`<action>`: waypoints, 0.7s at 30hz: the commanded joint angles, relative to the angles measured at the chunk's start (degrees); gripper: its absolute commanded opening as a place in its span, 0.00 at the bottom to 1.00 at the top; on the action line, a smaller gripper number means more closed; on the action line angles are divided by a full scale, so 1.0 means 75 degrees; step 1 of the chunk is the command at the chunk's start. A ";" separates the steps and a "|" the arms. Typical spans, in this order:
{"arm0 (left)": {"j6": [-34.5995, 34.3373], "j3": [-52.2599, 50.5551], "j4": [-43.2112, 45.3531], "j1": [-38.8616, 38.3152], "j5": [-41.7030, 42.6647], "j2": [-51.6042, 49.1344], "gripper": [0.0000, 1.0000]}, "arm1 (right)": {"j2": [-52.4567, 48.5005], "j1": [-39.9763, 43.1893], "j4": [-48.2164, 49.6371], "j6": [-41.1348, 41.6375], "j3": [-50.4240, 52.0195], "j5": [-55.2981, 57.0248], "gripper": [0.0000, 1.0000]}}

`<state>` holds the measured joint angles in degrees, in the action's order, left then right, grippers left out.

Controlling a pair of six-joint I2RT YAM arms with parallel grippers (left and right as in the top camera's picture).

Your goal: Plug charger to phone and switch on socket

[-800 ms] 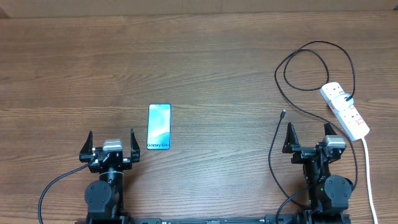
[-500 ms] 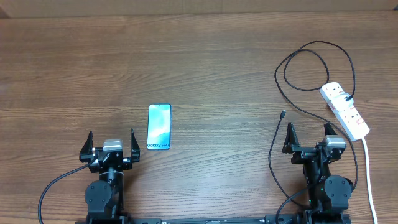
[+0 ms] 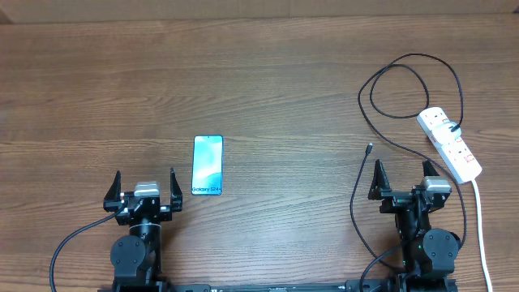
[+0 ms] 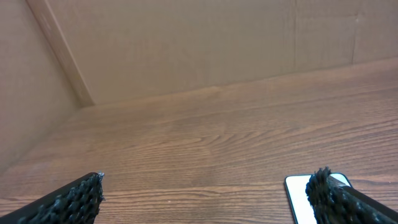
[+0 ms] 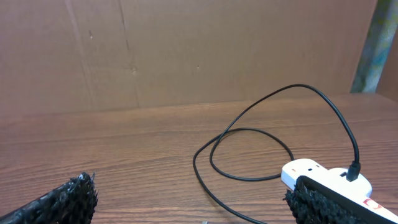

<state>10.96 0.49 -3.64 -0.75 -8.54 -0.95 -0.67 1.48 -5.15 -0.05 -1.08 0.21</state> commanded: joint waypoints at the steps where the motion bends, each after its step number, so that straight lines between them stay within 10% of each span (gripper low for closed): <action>1: 0.0114 -0.0029 0.0000 -0.0052 0.0087 0.0093 1.00 | 0.0067 0.0015 0.0041 -0.0055 0.0085 -0.0035 1.00; 21: 0.0122 -0.0029 0.0006 -0.0052 -0.0137 0.0093 0.99 | 0.0067 0.0015 0.0041 -0.0055 0.0085 -0.0035 1.00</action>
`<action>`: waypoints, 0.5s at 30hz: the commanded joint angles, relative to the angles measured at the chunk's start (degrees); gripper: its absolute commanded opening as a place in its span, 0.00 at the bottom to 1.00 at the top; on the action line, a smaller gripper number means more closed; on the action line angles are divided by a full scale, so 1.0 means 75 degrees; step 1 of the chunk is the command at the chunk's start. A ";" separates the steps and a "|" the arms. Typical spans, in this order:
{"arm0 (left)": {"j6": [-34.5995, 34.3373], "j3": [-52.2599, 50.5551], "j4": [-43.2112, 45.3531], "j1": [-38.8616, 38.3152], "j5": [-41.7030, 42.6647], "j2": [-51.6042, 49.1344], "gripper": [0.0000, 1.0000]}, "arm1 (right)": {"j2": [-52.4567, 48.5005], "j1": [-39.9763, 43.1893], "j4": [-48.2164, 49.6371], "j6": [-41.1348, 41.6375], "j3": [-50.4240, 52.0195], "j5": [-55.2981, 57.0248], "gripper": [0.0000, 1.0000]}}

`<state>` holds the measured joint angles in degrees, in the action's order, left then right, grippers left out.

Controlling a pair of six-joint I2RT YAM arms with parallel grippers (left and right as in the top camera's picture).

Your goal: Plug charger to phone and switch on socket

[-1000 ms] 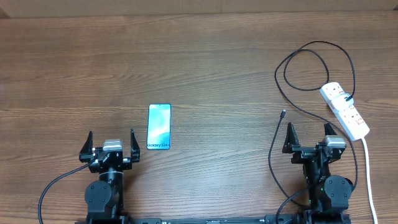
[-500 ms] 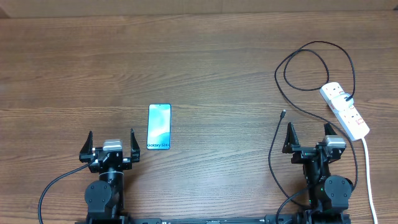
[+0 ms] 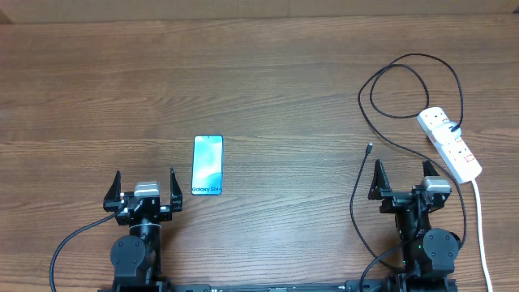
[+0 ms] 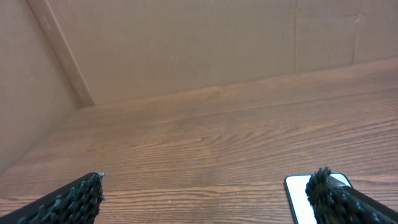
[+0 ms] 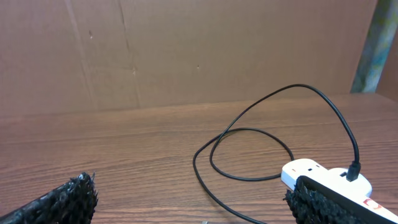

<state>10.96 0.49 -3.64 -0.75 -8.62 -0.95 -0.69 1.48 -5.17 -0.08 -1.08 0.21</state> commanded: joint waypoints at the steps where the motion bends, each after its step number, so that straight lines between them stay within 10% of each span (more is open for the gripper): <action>1: 0.0117 -0.0029 0.0006 -0.0052 -0.0114 0.0093 1.00 | 0.0070 0.0012 0.0044 -0.0052 0.0085 -0.0035 1.00; 8: -0.0070 -0.0029 0.0181 -0.0052 0.0641 0.0093 0.99 | 0.0070 0.0012 0.0044 -0.0052 0.0085 -0.0035 1.00; 15: -0.2894 -0.0029 -0.0105 -0.0052 0.1364 0.0085 0.99 | 0.0070 0.0015 0.0044 -0.0052 0.0085 -0.0035 1.00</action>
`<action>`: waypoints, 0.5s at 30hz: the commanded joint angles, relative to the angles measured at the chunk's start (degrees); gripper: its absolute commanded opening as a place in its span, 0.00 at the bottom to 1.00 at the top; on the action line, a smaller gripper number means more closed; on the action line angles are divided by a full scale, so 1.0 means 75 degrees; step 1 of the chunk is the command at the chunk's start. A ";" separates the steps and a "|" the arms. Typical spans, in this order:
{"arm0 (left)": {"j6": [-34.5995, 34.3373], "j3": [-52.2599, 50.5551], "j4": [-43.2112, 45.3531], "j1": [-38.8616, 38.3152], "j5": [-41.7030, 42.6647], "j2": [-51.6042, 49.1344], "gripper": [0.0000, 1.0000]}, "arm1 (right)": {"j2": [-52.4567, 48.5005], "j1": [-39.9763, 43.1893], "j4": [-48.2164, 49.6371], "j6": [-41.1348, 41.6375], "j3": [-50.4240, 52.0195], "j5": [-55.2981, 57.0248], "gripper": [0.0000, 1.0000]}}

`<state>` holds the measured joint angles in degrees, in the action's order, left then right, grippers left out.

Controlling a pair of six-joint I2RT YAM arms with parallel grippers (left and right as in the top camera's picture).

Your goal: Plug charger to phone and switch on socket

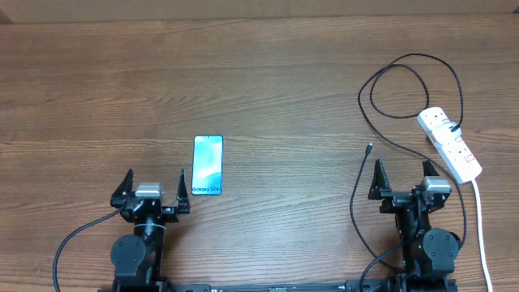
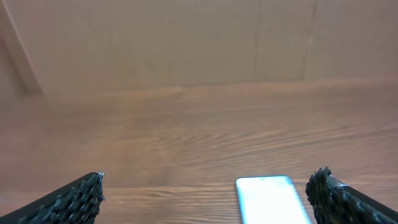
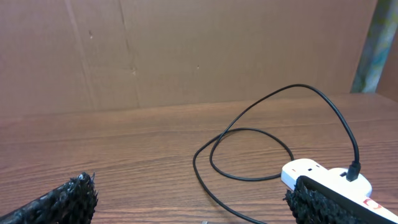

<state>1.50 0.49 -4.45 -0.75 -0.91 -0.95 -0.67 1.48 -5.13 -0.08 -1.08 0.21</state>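
Observation:
A phone [image 1: 208, 165] with a lit blue screen lies flat on the wooden table, left of centre; the left wrist view shows its near end [image 2: 271, 199]. My left gripper [image 1: 152, 185] stands open just left of and nearer than the phone, nothing between its fingers. A white power strip [image 1: 449, 144] lies at the right, seen also in the right wrist view [image 3: 323, 176], with a black charger cable [image 1: 381, 97] looping from it to a free plug tip [image 1: 369, 148]. My right gripper [image 1: 403, 175] stands open near that tip, empty.
The strip's white mains lead [image 1: 480, 227] runs down the right edge of the table. A brown cardboard wall [image 3: 186, 50] stands behind the table. A black cable [image 1: 73, 243] trails from the left arm's base.
My left gripper has turned to the right, toward the phone, which now sits further inside its wrist view. The right gripper, cable and power strip have not moved.
At both earlier moments the two grippers stood open and still, the phone at the right edge of the left wrist view. By now the left gripper has swung right and the phone lies nearer the middle of that view.

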 commanded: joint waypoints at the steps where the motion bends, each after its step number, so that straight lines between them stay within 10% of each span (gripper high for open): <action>1: -0.1903 -0.0029 -0.0003 -0.0052 0.0329 0.0085 1.00 | 0.0067 0.0015 0.0038 -0.0052 0.0085 -0.0035 1.00; 15: -0.2465 0.0102 -0.0076 -0.0058 0.1880 -0.0277 1.00 | 0.0067 0.0015 0.0038 -0.0052 0.0085 -0.0035 1.00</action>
<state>-15.18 0.51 -3.62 -0.75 9.87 -1.34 -0.67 1.48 -5.17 -0.03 -1.08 0.21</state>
